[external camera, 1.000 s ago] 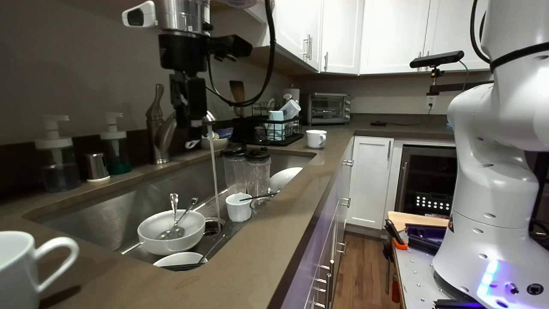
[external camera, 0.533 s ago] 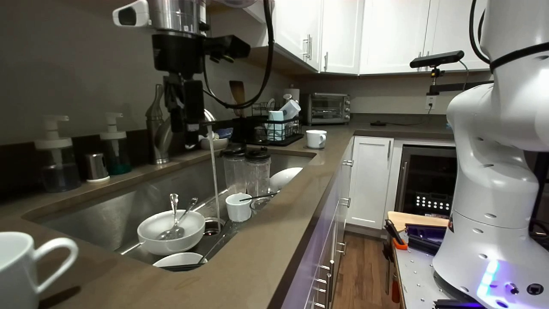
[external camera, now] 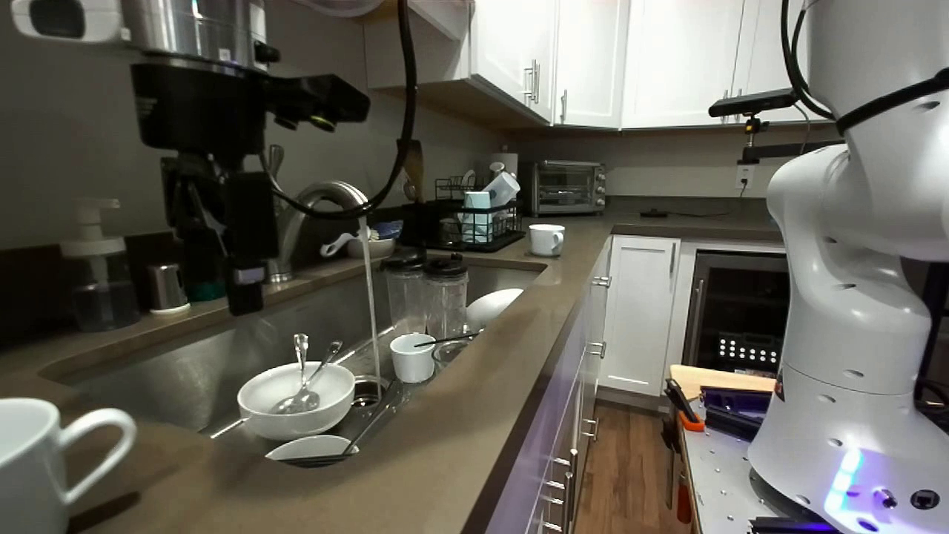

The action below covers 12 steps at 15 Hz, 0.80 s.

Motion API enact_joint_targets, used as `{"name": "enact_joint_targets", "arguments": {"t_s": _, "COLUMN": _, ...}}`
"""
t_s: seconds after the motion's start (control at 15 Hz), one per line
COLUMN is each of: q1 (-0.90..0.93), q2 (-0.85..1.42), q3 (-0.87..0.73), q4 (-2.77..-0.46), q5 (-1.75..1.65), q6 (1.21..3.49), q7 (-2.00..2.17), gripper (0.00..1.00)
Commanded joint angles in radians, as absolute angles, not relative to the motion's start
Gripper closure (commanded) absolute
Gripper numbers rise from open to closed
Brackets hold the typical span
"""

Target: Pick the mug on the left side of the counter, put some water in it and place it next to the white mug on the right

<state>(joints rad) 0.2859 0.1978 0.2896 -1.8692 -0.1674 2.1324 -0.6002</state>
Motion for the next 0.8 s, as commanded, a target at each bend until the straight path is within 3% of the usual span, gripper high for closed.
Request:
{"name": "enact_joint_targets", "arguments": {"t_s": 0.0, "q1": 0.274, "q2": 0.187, "q3": 0.317, "q4": -1.912, "q5": -0.155, "q6": 2.223, "q7": -0.724, "gripper": 0.00}}
{"name": "enact_joint_targets", "arguments": {"t_s": 0.73, "q1": 0.284, "q2": 0.223, "q3": 0.312, "q4": -1.869, "q5": -0.155, "q6": 2.184, "q7": -0.676, "gripper": 0.00}}
